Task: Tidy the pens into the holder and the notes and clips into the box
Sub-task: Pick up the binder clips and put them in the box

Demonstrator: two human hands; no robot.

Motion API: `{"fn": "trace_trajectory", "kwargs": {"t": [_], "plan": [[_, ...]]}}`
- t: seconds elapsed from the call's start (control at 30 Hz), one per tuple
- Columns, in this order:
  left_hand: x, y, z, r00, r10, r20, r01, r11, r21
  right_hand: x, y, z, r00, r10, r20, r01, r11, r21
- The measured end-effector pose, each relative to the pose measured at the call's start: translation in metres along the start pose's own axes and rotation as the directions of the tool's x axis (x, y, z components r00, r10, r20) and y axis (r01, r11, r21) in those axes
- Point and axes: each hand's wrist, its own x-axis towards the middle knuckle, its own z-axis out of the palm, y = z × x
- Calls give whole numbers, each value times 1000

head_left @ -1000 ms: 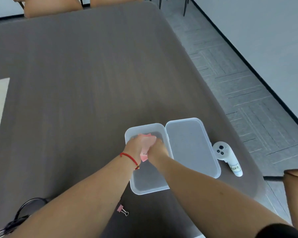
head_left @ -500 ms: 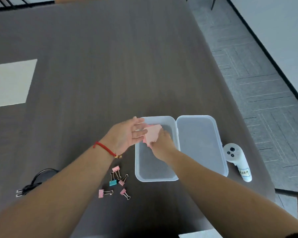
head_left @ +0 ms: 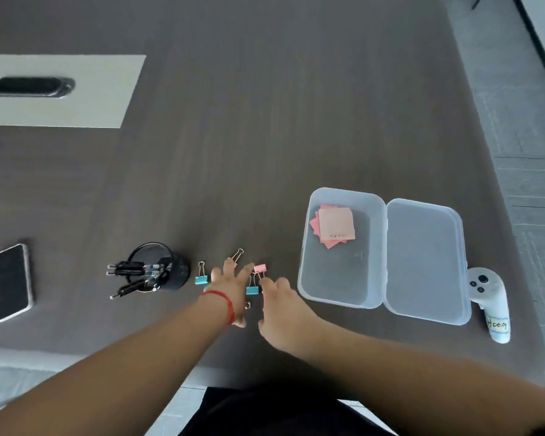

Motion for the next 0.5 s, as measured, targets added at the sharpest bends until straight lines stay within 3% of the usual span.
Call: {"fn": "trace_trajectory", "kwargs": {"t": [0.13, 0.23, 0.4, 0.5], "plan": [[14, -16, 6, 1000, -29, -11, 30, 992, 123, 21, 6, 35, 985, 158, 67, -136, 957, -254], [20, -31, 7, 999, -41, -20, 42, 994, 98, 39, 9, 44, 976, 219, 1, -209, 934, -290], [23, -45, 12, 984, 84, -154, -69, 993, 99, 58, 18, 47, 980, 93, -178, -140, 951, -276], [26, -52, 15, 977, 147, -152, -137, 988, 73, 64, 21, 47, 970, 39, -239, -106, 955, -276]]}}
